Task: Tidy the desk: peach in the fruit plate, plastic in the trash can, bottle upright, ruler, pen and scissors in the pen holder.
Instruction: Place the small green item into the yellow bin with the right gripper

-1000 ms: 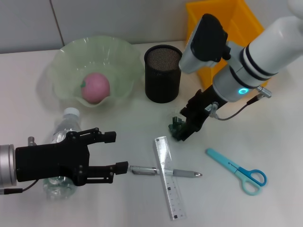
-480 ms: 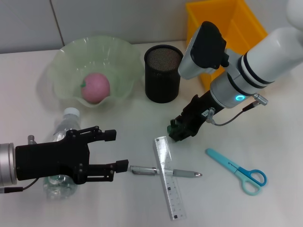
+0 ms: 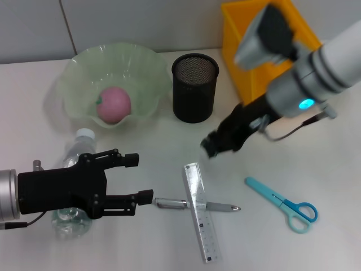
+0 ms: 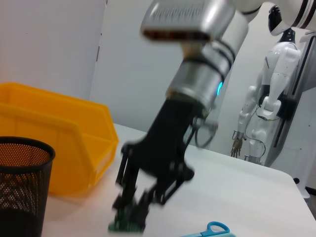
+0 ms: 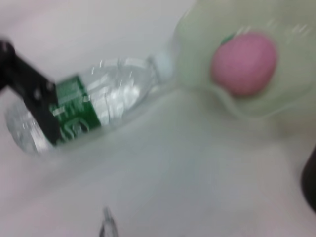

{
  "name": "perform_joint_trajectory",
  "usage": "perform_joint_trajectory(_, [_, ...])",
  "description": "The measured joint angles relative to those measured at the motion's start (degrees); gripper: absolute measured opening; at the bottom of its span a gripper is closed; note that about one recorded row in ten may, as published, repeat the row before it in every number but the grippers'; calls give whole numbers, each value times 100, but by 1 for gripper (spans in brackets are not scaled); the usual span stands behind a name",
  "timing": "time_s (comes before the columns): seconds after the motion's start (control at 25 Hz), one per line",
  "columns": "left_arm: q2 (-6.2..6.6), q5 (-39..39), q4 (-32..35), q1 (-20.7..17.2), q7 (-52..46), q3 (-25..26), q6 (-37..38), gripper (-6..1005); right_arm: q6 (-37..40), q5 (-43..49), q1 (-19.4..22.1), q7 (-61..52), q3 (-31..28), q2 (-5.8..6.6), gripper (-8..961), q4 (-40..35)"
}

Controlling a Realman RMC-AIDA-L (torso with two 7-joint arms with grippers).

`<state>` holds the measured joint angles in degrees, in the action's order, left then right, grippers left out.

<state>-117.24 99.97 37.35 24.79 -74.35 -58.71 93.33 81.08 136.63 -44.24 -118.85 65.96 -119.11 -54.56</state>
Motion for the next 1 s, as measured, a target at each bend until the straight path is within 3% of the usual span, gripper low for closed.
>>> perform_joint_trajectory(0.08, [3, 0, 14, 6, 0, 1, 2, 864, 273, -152, 214, -32, -284, -1, 255, -469])
perform_joint_trajectory(0.12, [5, 0, 22, 8, 0, 1, 4, 864, 553, -412, 403, -30, -758, 1, 242, -907])
perform_joint_trajectory(0.16, [5, 0, 22, 8, 0, 1, 4, 864, 553, -412, 403, -30, -758, 1, 234, -907])
perform_joint_trajectory(0.28, [5, 4, 33, 8, -6, 1, 12, 864, 709, -791, 597, 37, -1521, 12, 210, -1345])
perform_joint_trajectory(0.32, [4, 7, 36, 9, -12, 0, 14, 864, 569, -1042, 704, 138, -2056, 17, 202, -1492])
perform_joint_trajectory(0.44, [3, 4, 42, 8, -30, 1, 20, 864, 68, -1178, 788, 244, -2533, 28, 186, -1481])
perform_joint_trajectory(0.48, [3, 4, 42, 8, -30, 1, 20, 864, 68, -1178, 788, 244, -2533, 28, 181, -1481])
perform_joint_trajectory(0.52, [2, 2, 44, 9, -32, 1, 20, 864, -482, -1217, 838, 253, -2693, 29, 175, -1363])
perform_joint_trajectory(0.56, [2, 2, 44, 11, -32, 1, 20, 864, -482, -1217, 838, 253, -2693, 29, 170, -1363])
perform_joint_trajectory(0.72, [0, 1, 44, 14, -49, 1, 39, 863, -1750, -1364, 867, 256, -2757, 71, 161, -686])
perform_joint_trajectory(0.88, [-1, 1, 45, 13, -59, 0, 61, 863, -2204, -1351, 765, 271, -2673, 155, 165, -209])
perform_joint_trajectory(0.92, [-1, 1, 45, 13, -59, 0, 61, 863, -2314, -1348, 664, 306, -2603, 235, 213, 89])
perform_joint_trajectory(1.0, [0, 1, 45, 8, -61, 0, 80, 863, -2329, -1348, 622, 322, -2580, 261, 309, 183])
